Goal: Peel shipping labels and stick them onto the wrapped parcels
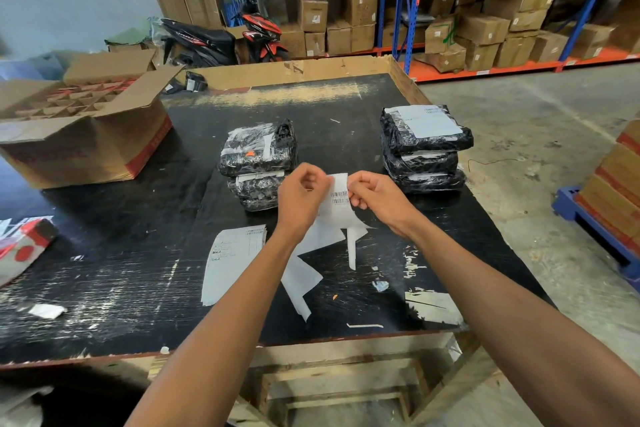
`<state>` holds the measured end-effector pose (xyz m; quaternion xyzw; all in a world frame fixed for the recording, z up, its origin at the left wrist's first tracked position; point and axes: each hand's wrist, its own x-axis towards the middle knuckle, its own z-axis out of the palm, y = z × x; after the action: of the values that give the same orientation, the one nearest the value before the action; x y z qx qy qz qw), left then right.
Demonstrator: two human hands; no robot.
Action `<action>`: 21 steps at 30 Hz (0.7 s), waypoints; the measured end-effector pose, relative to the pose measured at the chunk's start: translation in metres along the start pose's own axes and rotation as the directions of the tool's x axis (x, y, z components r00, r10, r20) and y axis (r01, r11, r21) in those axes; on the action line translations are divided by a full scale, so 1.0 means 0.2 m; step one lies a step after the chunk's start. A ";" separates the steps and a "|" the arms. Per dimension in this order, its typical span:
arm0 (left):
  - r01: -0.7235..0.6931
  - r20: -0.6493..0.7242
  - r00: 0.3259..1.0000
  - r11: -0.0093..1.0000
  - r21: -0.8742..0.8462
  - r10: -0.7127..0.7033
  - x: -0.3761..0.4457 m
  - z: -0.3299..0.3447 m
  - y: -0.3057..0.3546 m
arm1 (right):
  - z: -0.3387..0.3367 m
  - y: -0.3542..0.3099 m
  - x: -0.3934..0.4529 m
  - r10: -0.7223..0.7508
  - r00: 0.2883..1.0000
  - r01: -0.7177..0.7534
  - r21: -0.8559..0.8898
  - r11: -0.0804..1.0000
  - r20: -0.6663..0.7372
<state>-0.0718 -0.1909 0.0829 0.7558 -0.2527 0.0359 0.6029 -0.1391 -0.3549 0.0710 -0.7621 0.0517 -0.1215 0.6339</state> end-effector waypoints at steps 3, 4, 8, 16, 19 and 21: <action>0.072 0.121 0.991 0.994 -0.086 -0.061 0.01 0.01 0.03 | 0.02 -0.02 0.00 -0.063 0.998 0.064 -0.066 0.996 0.029; 0.096 0.129 0.988 0.990 -0.106 -0.082 0.02 0.01 0.04 | 0.02 -0.03 0.00 -0.073 0.997 0.076 -0.083 0.994 0.032; 0.148 0.128 0.983 0.977 -0.151 -0.129 0.03 0.02 0.06 | 0.03 -0.03 0.01 -0.096 0.995 0.099 -0.126 0.987 0.029; 0.321 0.097 0.946 0.860 -0.398 -0.308 0.03 0.02 0.08 | 0.04 -0.05 0.03 -0.041 0.996 0.036 -0.068 0.997 -0.081; 0.450 0.161 0.867 0.601 -0.661 -0.471 0.05 0.01 0.10 | 0.03 -0.03 0.03 0.085 0.975 -0.047 0.185 0.982 -0.203; 0.470 0.194 0.829 0.465 -0.750 -0.524 0.06 0.00 0.09 | 0.02 -0.03 0.02 0.202 0.949 -0.092 0.399 0.912 -0.242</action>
<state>-0.0684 -0.1971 0.1048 0.4609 0.0072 -0.2285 0.8575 -0.1345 -0.3515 0.0767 -0.5928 0.1731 -0.1865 0.7641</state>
